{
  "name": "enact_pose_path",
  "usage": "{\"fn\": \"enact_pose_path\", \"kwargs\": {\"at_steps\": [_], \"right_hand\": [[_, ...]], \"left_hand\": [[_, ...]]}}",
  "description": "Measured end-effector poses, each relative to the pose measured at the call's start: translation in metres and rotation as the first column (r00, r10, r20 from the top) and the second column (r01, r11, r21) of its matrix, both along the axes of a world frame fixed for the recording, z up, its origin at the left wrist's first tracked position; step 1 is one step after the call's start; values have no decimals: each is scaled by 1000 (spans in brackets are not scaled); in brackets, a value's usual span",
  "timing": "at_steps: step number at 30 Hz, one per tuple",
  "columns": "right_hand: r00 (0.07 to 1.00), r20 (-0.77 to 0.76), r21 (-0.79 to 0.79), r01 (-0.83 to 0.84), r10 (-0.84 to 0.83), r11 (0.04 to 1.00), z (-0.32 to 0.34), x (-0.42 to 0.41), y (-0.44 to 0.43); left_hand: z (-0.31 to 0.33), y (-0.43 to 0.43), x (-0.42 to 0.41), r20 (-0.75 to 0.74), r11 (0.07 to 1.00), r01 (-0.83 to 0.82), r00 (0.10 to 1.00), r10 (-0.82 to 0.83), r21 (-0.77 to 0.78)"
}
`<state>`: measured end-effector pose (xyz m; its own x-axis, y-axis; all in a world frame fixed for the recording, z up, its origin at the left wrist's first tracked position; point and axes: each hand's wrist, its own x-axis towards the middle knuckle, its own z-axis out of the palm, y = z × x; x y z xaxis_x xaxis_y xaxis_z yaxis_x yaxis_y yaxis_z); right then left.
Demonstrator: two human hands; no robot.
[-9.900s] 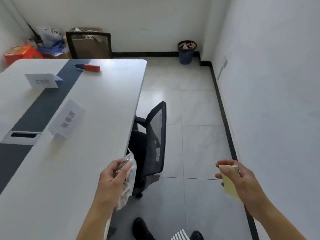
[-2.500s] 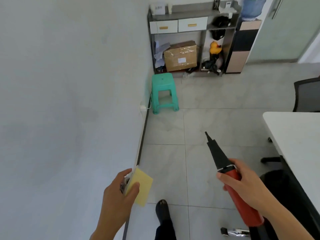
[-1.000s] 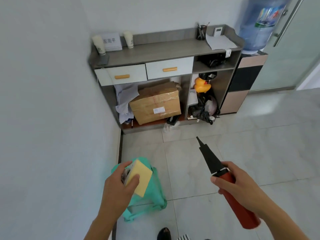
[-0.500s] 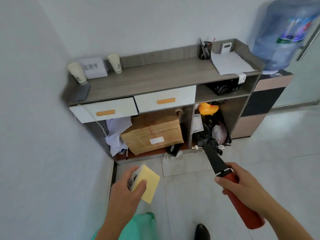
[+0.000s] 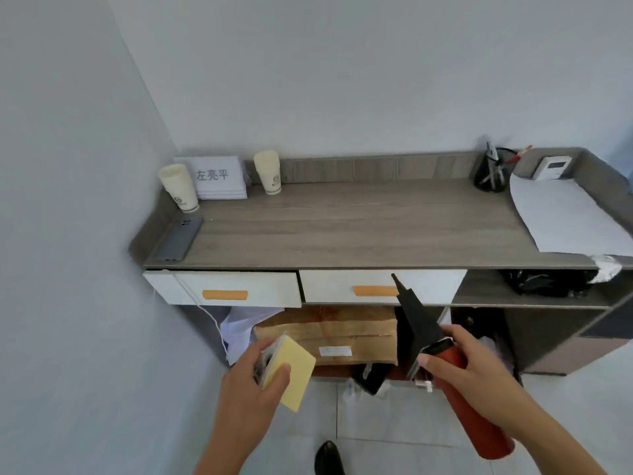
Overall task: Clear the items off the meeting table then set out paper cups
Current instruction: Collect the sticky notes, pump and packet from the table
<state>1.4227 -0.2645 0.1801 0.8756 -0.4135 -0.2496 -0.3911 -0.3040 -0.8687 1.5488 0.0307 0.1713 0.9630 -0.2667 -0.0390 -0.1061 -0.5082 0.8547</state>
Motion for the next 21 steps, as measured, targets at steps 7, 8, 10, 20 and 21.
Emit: {"fn": "enact_pose_path", "kwargs": {"at_steps": [7, 8, 10, 20, 21], "right_hand": [[994, 99, -67, 59, -53, 996, 38, 133, -34], [992, 121, -88, 55, -44, 995, 41, 154, -40], [985, 172, -127, 37, -15, 991, 47, 200, -56], [921, 384, -192, 9, 66, 981, 36, 474, -132], [917, 390, -221, 5, 84, 975, 30, 495, -135]], "left_hand": [[24, -63, 131, 27, 997, 80, 996, -80, 2], [26, -72, 144, 35, 996, 87, 996, -87, -6], [28, -88, 168, 33, 996, 92, 995, -92, -8], [17, -130, 257, -94, 995, -99, 991, 95, -34], [14, -133, 264, -101, 992, -119, 988, 116, -31]]}}
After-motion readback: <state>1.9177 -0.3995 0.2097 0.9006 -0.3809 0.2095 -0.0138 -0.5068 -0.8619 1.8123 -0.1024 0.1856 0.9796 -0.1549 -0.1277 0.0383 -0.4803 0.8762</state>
